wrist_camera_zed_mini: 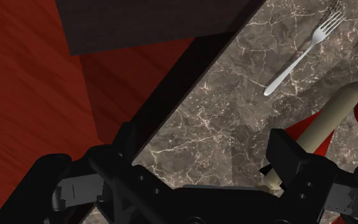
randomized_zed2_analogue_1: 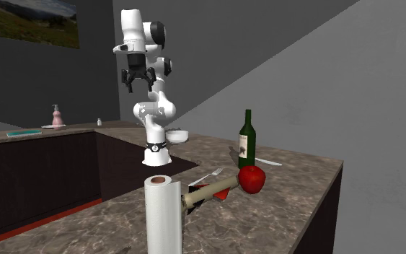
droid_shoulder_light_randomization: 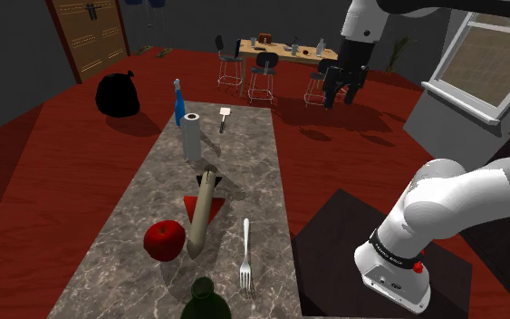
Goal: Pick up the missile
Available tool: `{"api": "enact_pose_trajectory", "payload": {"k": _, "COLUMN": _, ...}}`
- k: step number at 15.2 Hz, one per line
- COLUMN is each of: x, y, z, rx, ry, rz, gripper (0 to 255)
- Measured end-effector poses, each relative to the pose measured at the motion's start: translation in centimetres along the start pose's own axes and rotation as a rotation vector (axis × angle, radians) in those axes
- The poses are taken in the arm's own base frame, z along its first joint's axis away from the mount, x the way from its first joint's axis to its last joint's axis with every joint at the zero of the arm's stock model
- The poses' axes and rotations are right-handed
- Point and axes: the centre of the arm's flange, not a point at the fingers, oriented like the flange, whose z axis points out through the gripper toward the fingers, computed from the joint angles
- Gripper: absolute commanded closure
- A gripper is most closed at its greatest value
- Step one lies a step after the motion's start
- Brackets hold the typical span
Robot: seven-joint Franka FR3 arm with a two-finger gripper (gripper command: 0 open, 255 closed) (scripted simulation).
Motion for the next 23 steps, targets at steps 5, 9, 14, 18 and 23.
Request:
{"api": "enact_pose_trajectory", "payload": {"k": 5, "x": 0.8, "y": -2.7, "z": 2.7, "rx": -0.004, "ry": 0.011, "rz": 0.047, "gripper": 0}}
{"api": "enact_pose_trajectory", "payload": {"k": 9, "x": 1.8, "y": -6.5, "z": 6.0, "rx": -0.009, "ry": 0.028, "rz": 0.109, "gripper": 0}}
{"api": "enact_pose_trajectory", "payload": {"k": 14, "x": 3.8, "y": -10.9, "z": 10.6, "rx": -0.014, "ry": 0.047, "rz": 0.190, "gripper": 0}}
{"api": "enact_pose_trajectory", "payload": {"k": 18, "x": 5.7, "y": -14.1, "z": 14.1, "rx": -0.018, "ry": 0.065, "rz": 0.255, "gripper": 0}}
{"api": "enact_pose_trajectory", "payload": {"k": 23, "x": 8.3, "y": -18.7, "z": 18.8, "rx": -0.024, "ry": 0.086, "rz": 0.335, "gripper": 0}}
